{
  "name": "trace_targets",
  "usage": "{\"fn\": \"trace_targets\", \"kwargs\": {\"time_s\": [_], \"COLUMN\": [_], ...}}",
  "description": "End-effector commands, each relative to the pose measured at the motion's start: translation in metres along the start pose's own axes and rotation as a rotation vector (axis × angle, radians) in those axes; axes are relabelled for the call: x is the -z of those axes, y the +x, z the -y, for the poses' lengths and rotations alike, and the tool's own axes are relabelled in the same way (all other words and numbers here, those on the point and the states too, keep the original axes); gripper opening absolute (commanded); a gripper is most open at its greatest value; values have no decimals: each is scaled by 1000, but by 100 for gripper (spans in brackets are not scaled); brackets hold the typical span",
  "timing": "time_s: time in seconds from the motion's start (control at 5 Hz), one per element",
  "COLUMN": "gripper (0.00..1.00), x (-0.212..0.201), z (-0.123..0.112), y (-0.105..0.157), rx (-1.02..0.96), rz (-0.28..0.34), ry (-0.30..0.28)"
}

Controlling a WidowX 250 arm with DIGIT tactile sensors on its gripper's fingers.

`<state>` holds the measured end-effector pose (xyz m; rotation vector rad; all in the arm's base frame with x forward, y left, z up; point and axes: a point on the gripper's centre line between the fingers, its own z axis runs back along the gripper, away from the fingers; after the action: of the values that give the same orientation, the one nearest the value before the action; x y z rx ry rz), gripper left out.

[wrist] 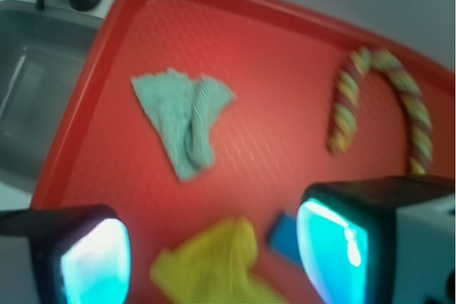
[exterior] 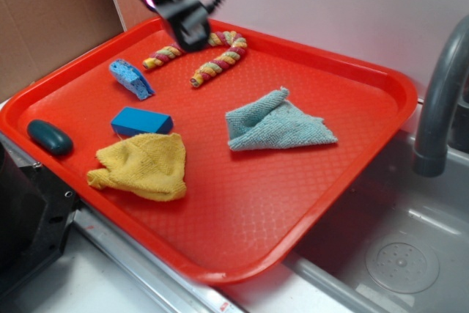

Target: Grab the blue cloth.

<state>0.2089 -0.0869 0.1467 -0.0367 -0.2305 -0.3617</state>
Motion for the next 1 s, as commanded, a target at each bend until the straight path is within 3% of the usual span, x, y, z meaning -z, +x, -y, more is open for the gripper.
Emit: {"fn": "trace_targets", "kwargs": {"time_s": [0.0,0.2,0.4,0.6,0.8], "gripper": [100,100,100,100,100], "x": [58,82,96,97,97], "z": [4,5,-5,-6,-6], "y": [26,27,25,24,24], "rx": [46,35,73,108,108], "rz": [12,71,62,10,10], "ry": [-44,-109,-148,-113,-113]}}
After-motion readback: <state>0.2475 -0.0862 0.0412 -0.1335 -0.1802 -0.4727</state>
